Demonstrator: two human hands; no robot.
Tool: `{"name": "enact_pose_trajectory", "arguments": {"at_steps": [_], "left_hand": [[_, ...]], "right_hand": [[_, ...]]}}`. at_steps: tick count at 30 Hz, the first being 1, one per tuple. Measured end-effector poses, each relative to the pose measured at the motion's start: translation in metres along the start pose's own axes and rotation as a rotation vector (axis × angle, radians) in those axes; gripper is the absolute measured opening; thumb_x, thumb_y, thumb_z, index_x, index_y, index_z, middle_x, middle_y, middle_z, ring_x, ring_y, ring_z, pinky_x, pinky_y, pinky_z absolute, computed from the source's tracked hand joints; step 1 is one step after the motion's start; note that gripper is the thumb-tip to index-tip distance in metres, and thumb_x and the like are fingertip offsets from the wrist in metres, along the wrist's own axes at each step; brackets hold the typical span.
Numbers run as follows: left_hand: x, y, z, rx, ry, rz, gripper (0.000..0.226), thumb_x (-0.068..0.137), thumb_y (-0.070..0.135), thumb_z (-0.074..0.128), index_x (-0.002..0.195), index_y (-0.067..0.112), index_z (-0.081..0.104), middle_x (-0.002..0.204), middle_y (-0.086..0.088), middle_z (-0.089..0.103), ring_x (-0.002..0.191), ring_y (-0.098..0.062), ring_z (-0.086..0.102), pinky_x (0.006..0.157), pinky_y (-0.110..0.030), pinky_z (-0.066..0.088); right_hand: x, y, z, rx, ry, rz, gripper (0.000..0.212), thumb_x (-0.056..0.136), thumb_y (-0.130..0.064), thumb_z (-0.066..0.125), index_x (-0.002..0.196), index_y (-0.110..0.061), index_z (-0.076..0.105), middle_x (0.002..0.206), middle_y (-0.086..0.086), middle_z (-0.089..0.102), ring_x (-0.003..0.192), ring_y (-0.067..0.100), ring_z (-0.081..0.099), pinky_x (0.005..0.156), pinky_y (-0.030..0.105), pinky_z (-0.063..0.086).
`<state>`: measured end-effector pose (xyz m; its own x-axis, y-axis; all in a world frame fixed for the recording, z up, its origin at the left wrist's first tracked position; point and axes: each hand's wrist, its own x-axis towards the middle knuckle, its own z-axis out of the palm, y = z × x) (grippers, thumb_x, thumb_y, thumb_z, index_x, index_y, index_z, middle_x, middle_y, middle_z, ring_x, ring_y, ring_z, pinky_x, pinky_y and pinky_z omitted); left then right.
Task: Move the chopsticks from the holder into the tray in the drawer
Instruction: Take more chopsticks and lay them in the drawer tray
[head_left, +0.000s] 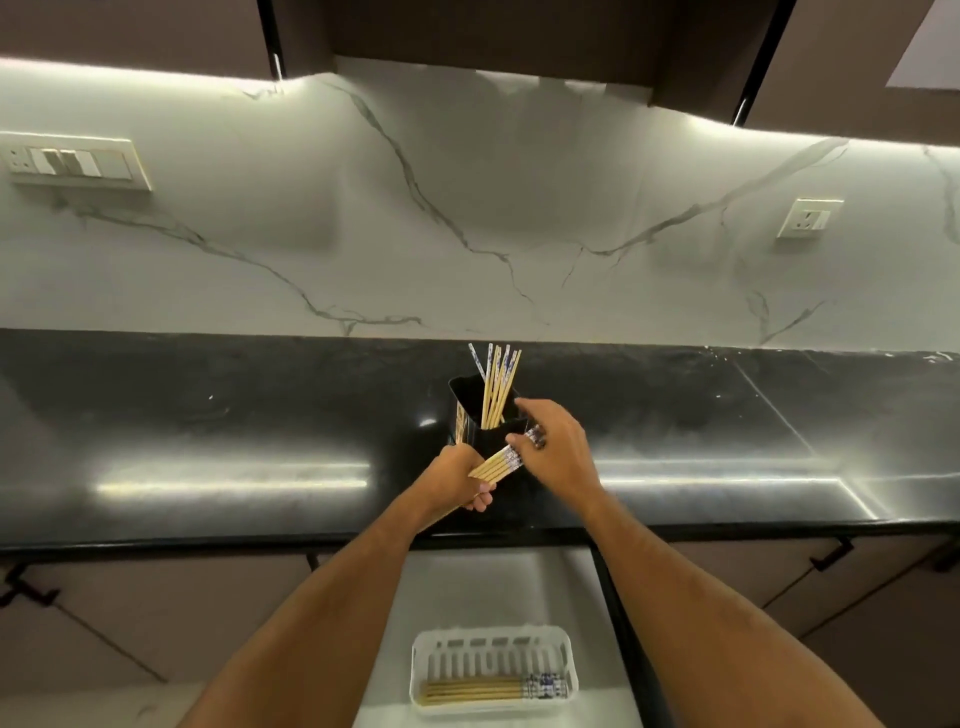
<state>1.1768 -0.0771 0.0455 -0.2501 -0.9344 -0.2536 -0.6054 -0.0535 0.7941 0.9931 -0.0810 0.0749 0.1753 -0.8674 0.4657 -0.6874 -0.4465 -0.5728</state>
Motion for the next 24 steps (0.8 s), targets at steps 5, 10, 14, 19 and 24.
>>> {"name": "enact_pose_trajectory", "arguments": {"at_steps": [5,10,14,19,24], "left_hand": [[0.003,-0.015,0.024,0.345,-0.052,-0.057,0.010,0.094,0.015,0.068,0.102,0.010,0.072,0.091,-0.007,0.075,0.082,-0.018,0.074,0.084,-0.035,0.062],[-0.005,-0.035,0.055,0.561,-0.099,-0.052,0.011,0.093,0.013,0.064,0.102,0.013,0.072,0.090,-0.008,0.068,0.083,-0.023,0.065,0.085,-0.038,0.057],[-0.015,-0.057,0.090,0.618,-0.117,-0.037,0.014,0.094,0.009,0.061,0.105,0.012,0.069,0.101,-0.012,0.068,0.094,-0.028,0.066,0.087,-0.039,0.054],[-0.025,-0.088,0.130,0.651,-0.184,-0.042,0.011,0.096,0.008,0.060,0.102,0.013,0.067,0.101,-0.012,0.069,0.089,-0.028,0.066,0.080,-0.036,0.051],[-0.040,-0.124,0.158,0.714,-0.211,-0.055,0.014,0.097,0.006,0.057,0.107,0.013,0.067,0.101,-0.011,0.066,0.092,-0.029,0.067,0.085,-0.039,0.057]], "right_hand": [[-0.029,0.019,0.028,-0.400,-0.376,-0.264,0.037,0.087,-0.025,0.073,0.122,-0.015,0.070,0.100,0.001,0.075,0.092,0.017,0.067,0.090,0.035,0.054],[-0.065,0.033,0.047,-0.465,-0.655,-0.126,0.007,0.093,-0.019,0.067,0.100,-0.020,0.069,0.089,0.001,0.070,0.078,0.017,0.065,0.079,0.035,0.058],[-0.093,0.046,0.058,-0.475,-0.767,-0.047,0.007,0.095,-0.013,0.063,0.096,-0.017,0.068,0.082,0.003,0.067,0.073,0.017,0.063,0.074,0.030,0.054],[-0.131,0.067,0.076,-0.444,-0.857,0.063,0.010,0.095,-0.013,0.063,0.095,-0.017,0.072,0.082,0.004,0.069,0.073,0.017,0.063,0.072,0.028,0.052],[-0.171,0.092,0.096,-0.385,-0.913,0.205,0.014,0.096,-0.017,0.062,0.091,-0.018,0.075,0.082,0.004,0.071,0.074,0.019,0.065,0.073,0.029,0.056]]}}
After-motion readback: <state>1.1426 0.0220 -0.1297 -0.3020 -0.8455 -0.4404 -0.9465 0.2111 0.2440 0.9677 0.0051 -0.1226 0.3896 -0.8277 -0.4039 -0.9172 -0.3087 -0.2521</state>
